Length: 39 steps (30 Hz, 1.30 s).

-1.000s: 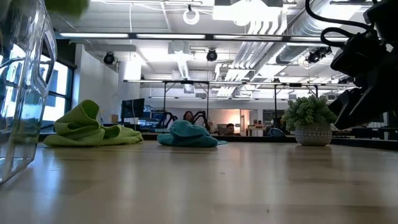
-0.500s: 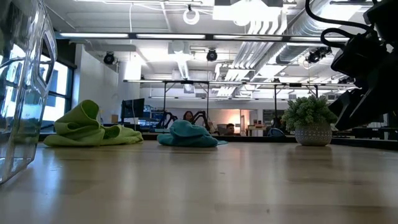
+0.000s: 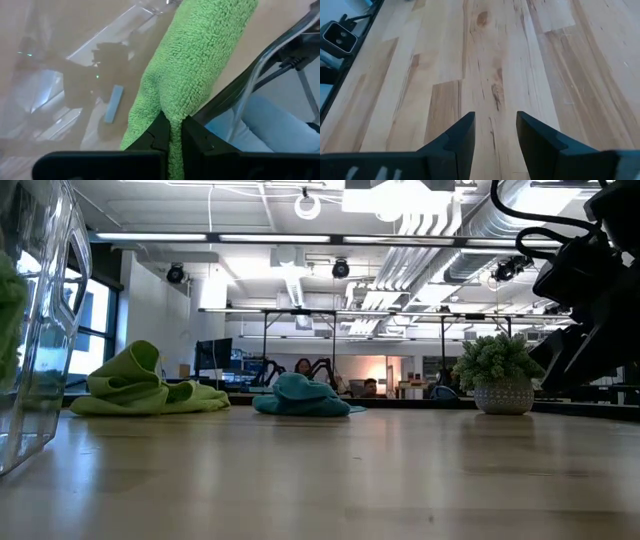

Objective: Roll microfiber towels into tight, uniform cylinder then place into a basket
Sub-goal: Put the right green microfiber cloth into the transparent bin, then roll the blue microfiber cloth

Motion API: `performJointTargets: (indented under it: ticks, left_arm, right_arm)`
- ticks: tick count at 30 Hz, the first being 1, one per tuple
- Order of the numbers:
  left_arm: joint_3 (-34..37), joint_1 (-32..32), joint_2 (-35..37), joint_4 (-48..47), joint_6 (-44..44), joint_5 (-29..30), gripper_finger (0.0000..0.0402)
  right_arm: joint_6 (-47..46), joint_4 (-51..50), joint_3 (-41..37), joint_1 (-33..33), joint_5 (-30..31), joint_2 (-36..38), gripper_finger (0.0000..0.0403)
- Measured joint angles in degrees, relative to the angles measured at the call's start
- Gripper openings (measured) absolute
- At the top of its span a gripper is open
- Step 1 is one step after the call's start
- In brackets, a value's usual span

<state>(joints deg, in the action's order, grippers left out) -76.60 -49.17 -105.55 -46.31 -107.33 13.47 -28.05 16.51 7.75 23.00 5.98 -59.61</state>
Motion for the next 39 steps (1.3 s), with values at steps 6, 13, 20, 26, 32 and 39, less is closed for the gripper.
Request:
performJointTargets:
  ticks: [6,13,20,26,32,39]
  left_arm:
    - [0.0,-0.1,-1.0,0.9,1.4,-3.1,0.0027]
    - [0.0,0.4,-1.2,2.0,1.5,-3.1,0.0057]
    - [0.0,1.5,-1.2,3.4,-0.6,-4.2,0.0094]
    - [0.0,1.8,-1.2,6.2,-1.2,-5.7,0.0175]
    - [0.0,2.8,0.1,4.2,0.7,-7.4,0.021]
    - [0.0,5.8,7.0,-3.4,6.5,-4.5,0.0211]
  right_arm:
    - [0.0,-0.6,0.0,0.0,0.0,0.0,0.0135]
    - [0.0,-1.0,0.0,0.0,0.0,0.0,0.0135]
    - [0.0,-1.0,0.0,0.0,0.0,0.0,0.0135]
    - [0.0,-1.0,0.0,0.0,0.0,0.0,0.0135]
    - [0.0,-1.0,0.0,0.0,0.0,0.0,0.0135]
    - [0.0,-1.3,0.0,0.0,0.0,0.0,0.0135]
